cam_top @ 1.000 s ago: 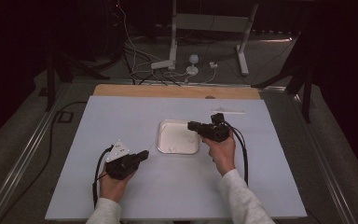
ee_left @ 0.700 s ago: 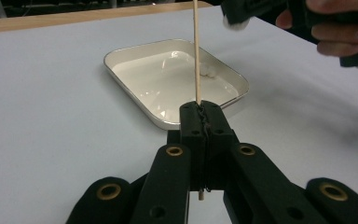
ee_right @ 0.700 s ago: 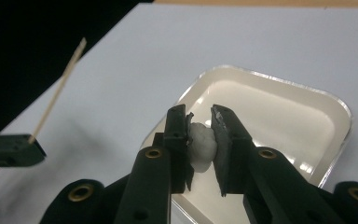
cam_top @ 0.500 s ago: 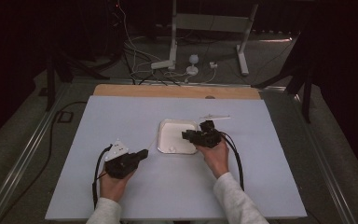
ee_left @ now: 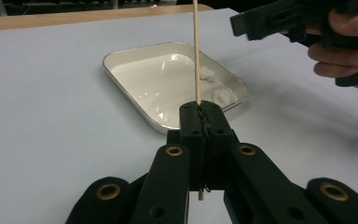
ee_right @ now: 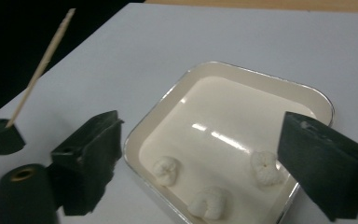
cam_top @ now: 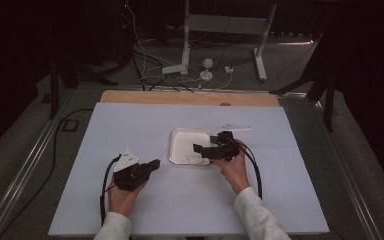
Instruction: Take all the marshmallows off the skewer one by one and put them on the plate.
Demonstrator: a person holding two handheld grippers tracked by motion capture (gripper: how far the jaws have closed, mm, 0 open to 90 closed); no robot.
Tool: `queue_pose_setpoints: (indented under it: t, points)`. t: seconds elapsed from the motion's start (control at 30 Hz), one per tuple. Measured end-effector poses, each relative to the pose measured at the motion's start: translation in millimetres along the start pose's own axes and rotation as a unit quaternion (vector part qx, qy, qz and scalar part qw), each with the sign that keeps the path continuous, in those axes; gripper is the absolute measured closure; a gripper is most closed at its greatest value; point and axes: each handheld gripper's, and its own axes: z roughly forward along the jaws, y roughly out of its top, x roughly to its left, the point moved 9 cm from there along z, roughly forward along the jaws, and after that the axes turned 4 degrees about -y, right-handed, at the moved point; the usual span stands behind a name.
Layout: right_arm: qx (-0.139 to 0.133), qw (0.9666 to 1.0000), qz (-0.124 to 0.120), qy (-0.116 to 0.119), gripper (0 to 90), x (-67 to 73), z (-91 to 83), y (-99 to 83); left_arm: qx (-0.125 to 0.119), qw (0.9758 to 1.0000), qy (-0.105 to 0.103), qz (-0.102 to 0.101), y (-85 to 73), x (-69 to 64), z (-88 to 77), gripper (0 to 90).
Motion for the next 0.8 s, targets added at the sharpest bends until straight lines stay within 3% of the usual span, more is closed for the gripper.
queue_pose_setpoints:
  t: [0.1,0.23,0.5,0.8]
  points:
    - [-0.003,0.9997,-0.022,0.011,0.5,5.4,-6.0,0.0,-0.002,1.0,0.0,0.0,3.5,-0.3,-0.1,90.0]
    - [-0.013,0.9989,-0.044,0.01,0.0,9.5,-16.3,0.8,-0.003,1.0,0.003,-0.004,8.2,0.8,-0.8,90.0]
    - [-0.023,0.9979,-0.057,0.016,0.0,7.8,-38.0,-3.9,-0.005,1.0,0.004,-0.001,19.8,-1.2,2.8,89.9]
    - [-0.041,0.9974,-0.059,0.006,0.0,-6.8,-69.4,-16.5,-0.012,0.9999,0.005,0.001,37.0,-2.6,10.8,89.9]
